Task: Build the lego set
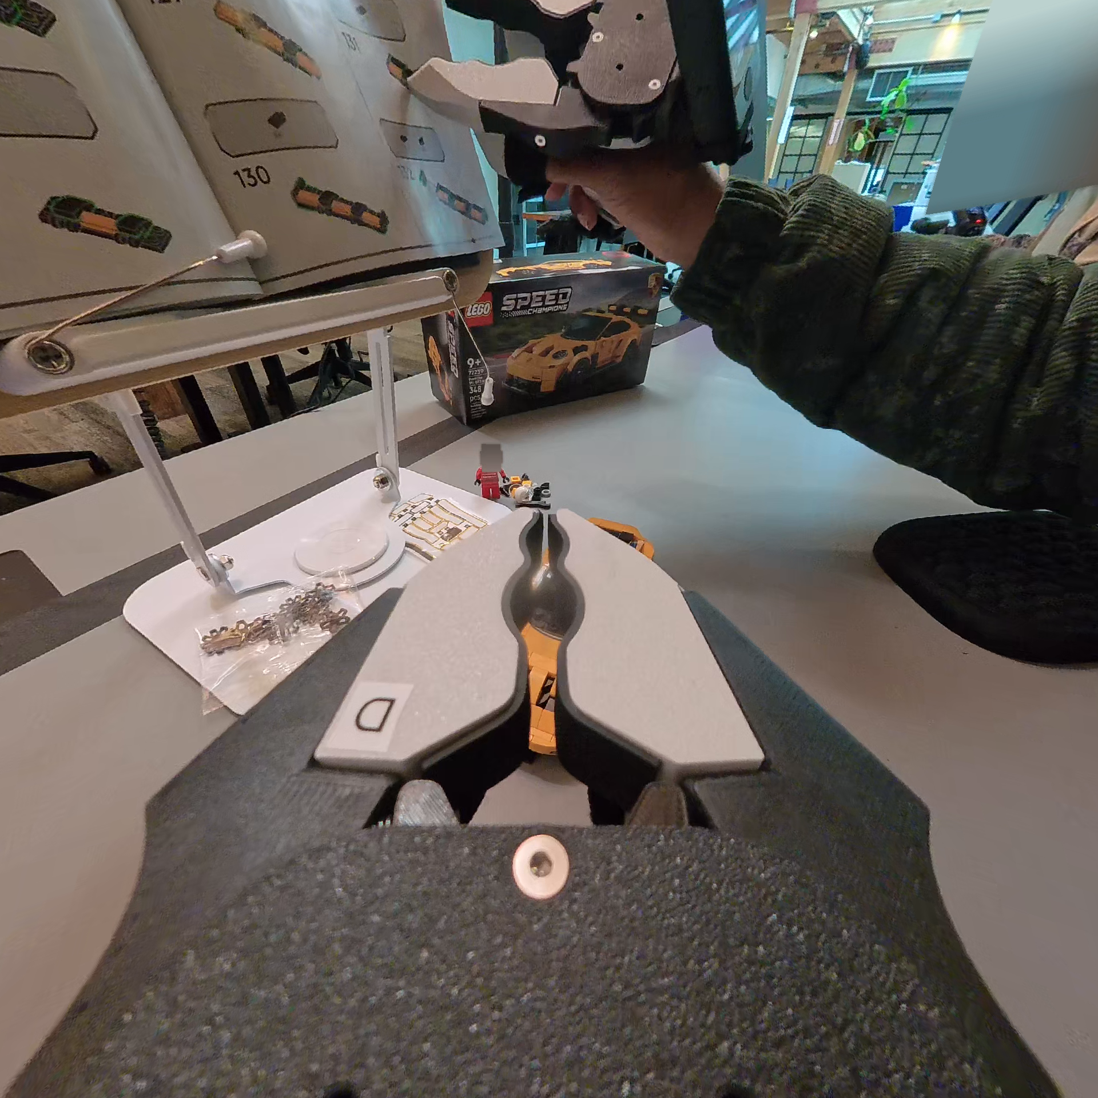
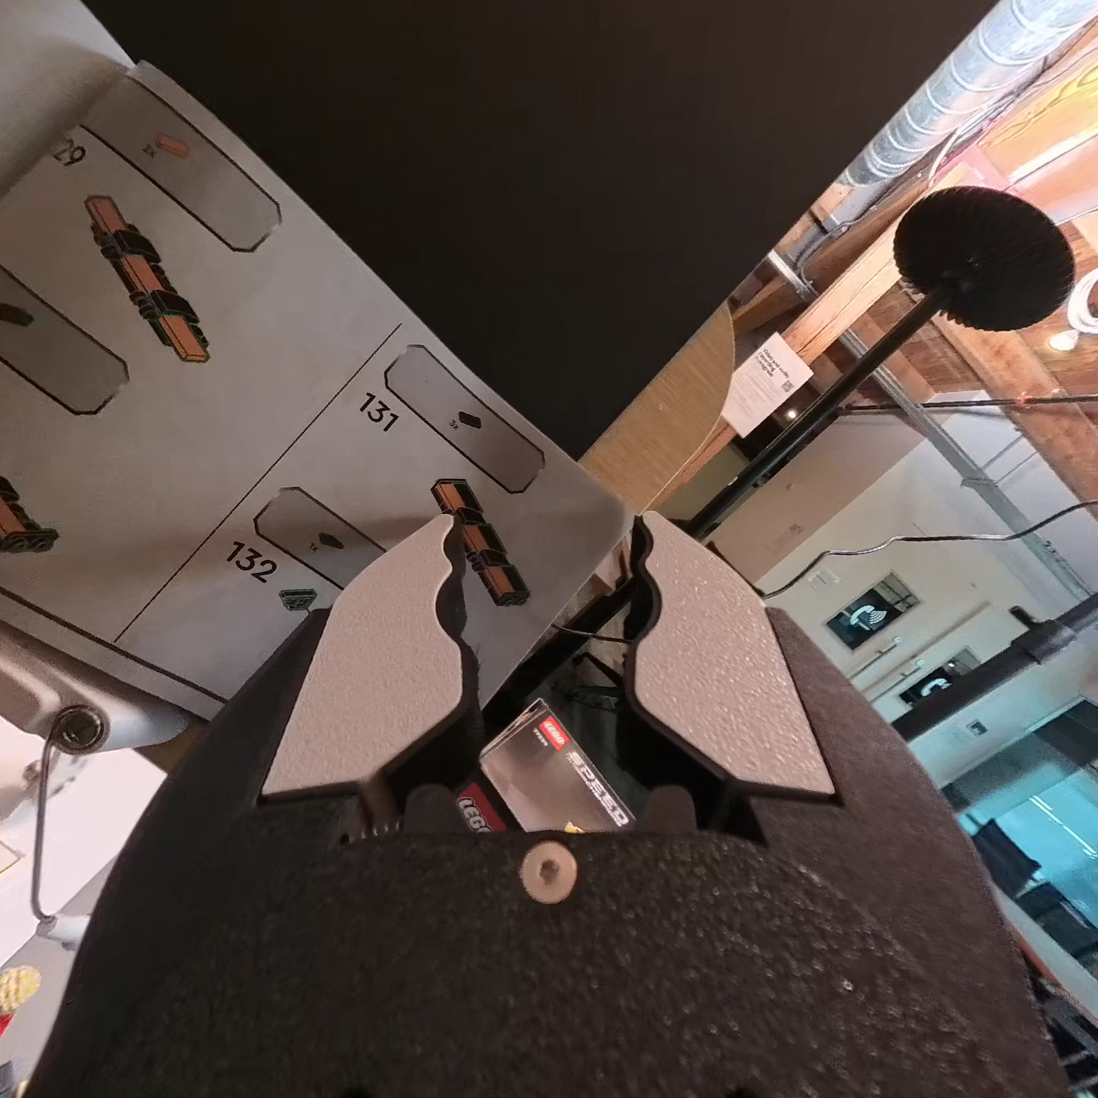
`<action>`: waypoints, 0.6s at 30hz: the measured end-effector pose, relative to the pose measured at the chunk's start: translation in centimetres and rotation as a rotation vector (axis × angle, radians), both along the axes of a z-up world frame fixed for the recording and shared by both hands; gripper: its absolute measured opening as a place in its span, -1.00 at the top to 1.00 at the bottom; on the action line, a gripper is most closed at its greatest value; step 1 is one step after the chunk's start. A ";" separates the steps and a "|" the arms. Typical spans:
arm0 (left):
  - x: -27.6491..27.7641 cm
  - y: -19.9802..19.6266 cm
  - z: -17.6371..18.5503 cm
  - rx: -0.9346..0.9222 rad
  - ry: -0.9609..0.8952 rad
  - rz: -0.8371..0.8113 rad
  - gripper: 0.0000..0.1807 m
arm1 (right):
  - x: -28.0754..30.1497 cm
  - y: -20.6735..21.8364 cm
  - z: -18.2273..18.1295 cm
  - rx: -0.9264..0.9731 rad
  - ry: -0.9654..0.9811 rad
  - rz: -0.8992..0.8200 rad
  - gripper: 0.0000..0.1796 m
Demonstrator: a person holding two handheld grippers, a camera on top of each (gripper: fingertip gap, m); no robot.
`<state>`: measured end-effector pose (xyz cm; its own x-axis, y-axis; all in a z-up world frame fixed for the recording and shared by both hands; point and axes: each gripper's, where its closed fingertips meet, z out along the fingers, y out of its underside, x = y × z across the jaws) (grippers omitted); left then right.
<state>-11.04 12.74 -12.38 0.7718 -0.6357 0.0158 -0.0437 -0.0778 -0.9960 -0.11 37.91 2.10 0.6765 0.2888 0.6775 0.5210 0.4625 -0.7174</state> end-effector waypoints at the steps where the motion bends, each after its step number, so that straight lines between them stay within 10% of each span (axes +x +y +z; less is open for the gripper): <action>1: 0.0 0.0 0.0 -0.001 0.000 0.000 0.99 | 0.0 0.1 0.1 -0.011 0.003 0.006 0.39; 18: 0.2 0.0 -0.1 -0.006 0.002 -0.006 0.99 | -0.3 0.1 -0.2 -0.054 -0.035 0.053 0.45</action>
